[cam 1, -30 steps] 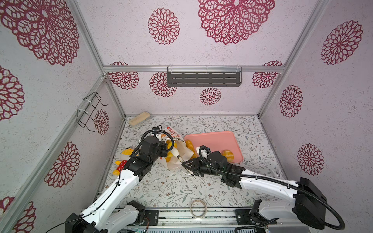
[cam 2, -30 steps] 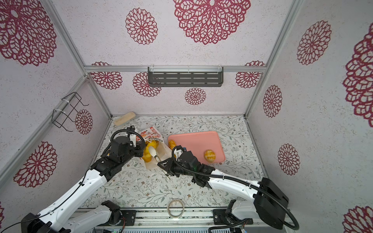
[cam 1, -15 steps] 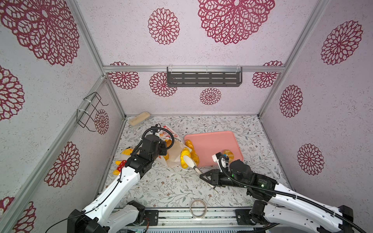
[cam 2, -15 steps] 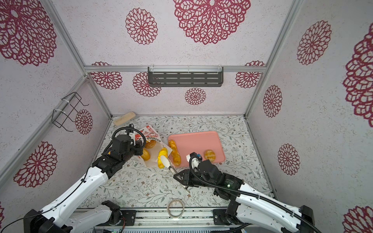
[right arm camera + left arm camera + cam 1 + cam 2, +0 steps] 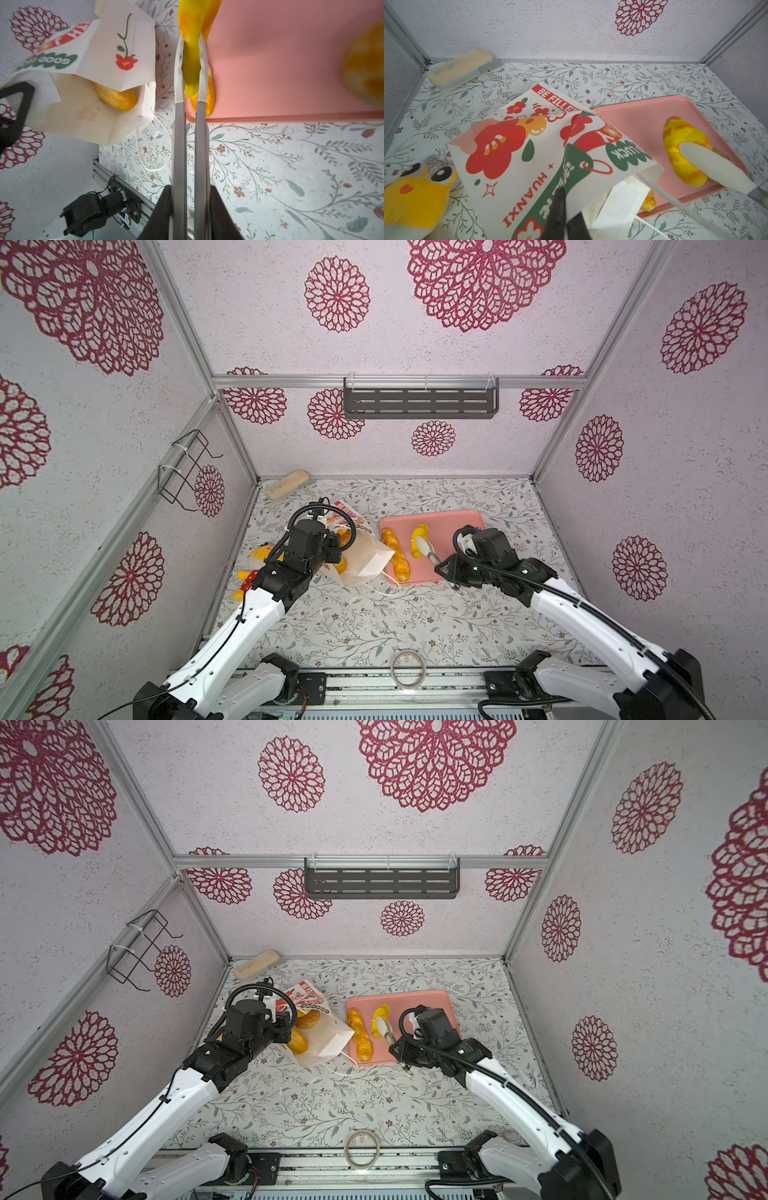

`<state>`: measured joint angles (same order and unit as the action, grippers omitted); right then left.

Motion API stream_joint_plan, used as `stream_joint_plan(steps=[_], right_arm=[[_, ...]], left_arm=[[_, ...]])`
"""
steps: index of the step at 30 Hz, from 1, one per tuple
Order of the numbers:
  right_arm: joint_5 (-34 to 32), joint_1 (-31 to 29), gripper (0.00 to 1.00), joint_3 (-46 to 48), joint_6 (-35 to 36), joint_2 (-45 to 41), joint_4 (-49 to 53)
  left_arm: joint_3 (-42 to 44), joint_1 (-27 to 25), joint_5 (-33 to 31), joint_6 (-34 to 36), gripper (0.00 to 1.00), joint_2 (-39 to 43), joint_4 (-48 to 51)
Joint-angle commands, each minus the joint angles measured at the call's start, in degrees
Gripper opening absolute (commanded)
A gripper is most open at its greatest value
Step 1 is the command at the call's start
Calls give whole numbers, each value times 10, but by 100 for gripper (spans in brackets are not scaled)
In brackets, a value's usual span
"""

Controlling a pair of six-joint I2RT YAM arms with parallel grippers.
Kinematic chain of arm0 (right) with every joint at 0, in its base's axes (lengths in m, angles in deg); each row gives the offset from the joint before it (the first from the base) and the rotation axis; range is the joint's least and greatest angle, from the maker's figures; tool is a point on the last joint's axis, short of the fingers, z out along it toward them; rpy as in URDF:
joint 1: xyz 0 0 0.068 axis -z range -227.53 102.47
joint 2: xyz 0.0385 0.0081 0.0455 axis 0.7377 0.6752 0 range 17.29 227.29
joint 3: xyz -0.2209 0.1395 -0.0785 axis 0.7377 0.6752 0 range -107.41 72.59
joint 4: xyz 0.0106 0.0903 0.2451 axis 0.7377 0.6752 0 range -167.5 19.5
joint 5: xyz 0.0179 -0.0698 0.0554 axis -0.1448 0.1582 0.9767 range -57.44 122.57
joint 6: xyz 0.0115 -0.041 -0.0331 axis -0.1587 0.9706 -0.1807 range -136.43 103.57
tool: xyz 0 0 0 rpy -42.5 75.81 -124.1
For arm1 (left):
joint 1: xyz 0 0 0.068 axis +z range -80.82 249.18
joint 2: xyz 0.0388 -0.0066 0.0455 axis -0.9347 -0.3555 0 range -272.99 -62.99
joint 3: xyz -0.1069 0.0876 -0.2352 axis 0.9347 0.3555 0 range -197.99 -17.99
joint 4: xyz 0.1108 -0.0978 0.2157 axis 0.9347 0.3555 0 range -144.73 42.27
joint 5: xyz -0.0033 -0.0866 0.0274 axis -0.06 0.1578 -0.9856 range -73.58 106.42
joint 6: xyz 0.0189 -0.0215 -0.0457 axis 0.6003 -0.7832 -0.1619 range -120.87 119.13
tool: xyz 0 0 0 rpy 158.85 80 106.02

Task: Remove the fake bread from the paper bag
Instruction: 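Lower the yellow bread onto the pink tray and open the tongs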

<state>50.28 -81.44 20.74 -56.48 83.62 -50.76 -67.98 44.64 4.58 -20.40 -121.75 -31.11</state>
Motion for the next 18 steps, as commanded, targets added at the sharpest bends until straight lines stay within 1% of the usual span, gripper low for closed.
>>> stream_joint_plan(steps=[1, 3, 9, 18], right_arm=[[48, 13, 0, -58, 122, 41, -6], [51, 23, 0, -69, 147, 70, -2], [51, 41, 0, -80, 184, 130, -7], [30, 50, 0, -100, 213, 175, 1]], left_arm=[[-10, 4, 8, 5, 0, 10, 13], [-9, 4, 9, 6, 0, 9, 13], [-9, 4, 12, 7, 0, 3, 8], [-12, 4, 13, 11, 0, -4, 6]])
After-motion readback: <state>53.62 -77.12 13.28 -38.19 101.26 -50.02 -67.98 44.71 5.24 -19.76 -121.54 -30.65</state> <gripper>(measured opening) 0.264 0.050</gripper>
